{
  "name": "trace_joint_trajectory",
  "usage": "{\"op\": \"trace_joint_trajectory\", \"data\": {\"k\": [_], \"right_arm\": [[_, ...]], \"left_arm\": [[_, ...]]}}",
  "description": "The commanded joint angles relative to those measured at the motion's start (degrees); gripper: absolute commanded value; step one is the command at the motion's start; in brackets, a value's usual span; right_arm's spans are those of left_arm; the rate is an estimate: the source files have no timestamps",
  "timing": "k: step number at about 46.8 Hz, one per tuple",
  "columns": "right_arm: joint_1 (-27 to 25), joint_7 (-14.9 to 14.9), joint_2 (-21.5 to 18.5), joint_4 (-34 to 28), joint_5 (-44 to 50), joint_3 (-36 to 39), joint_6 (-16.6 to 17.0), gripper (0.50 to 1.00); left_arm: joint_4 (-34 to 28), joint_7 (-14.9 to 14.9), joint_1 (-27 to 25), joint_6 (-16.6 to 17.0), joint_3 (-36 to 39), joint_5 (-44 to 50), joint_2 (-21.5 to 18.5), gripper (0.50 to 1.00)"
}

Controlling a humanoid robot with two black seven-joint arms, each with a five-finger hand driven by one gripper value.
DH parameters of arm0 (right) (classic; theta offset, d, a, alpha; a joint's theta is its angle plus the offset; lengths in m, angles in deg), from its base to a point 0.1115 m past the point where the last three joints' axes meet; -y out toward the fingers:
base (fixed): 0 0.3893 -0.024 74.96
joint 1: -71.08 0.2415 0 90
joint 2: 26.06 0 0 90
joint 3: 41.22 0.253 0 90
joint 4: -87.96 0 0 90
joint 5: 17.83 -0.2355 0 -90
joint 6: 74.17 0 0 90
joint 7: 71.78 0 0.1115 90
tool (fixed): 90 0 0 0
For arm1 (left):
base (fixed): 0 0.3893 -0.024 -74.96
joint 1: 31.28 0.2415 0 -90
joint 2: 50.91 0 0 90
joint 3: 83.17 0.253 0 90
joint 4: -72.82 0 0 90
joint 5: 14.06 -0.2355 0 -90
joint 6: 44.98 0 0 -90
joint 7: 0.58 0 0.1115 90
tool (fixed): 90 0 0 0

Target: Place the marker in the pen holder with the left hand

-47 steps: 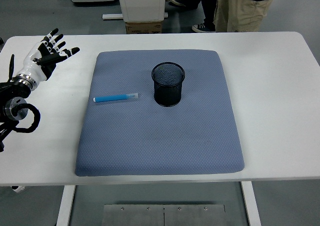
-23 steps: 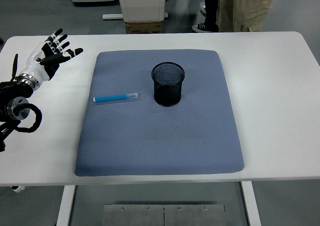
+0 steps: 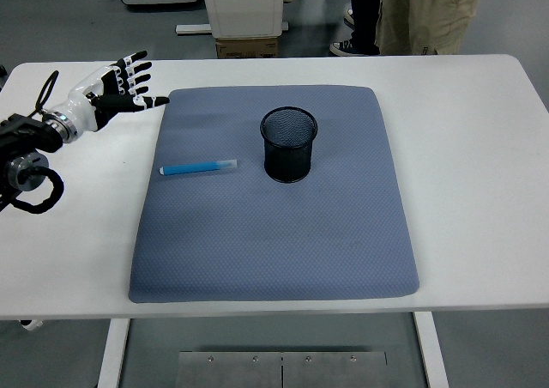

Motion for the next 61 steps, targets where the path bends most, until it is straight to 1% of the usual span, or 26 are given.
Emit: {"op": "trace_joint_trajectory", "data": {"k": [1,10,15,25,38,46,54,61], "right_arm": [[0.00,-0.01,0.00,-0.01,-0.02,-0.10,0.00,1.000],[0.00,-0.01,0.00,-0.01,-0.02,-0.01,0.00,1.000],[0.00,-0.01,0.00,-0.01,-0.02,-0.01,0.00,1.000],[0.00,-0.01,0.00,-0.01,-0.02,-0.01,0.00,1.000],[0.00,-0.01,0.00,-0.01,-0.02,-0.01,0.00,1.000],[0.00,-0.01,0.00,-0.01,0.07,-0.01,0.00,1.000],[0.00,-0.01,0.00,-0.01,-0.02,-0.01,0.00,1.000],[0.00,-0.01,0.00,-0.01,0.07,-0.01,0.00,1.000]], "left_arm": [[-0.56,-0.01,-3.28,-0.07,6.09,0.02,-0.51,1.000],[-2.49,-0.18,-10.05,-0.33,18.58,-0.15,-0.16,1.000],[-2.93,-0.18,-12.34,-0.33,23.06,-0.15,0.37,1.000],[-7.50,-0.18,-18.58,-0.33,31.94,-1.38,1.07,1.000],[-8.47,-0.09,-23.33,-0.51,38.89,-9.81,3.00,1.000],[-9.61,-0.10,-26.05,-0.68,41.70,-12.45,4.41,1.000],[-12.33,-0.18,-27.81,-0.69,43.37,-13.95,5.29,1.000],[-15.85,-0.09,-29.74,-3.06,43.99,-17.11,5.64,1.000]]}}
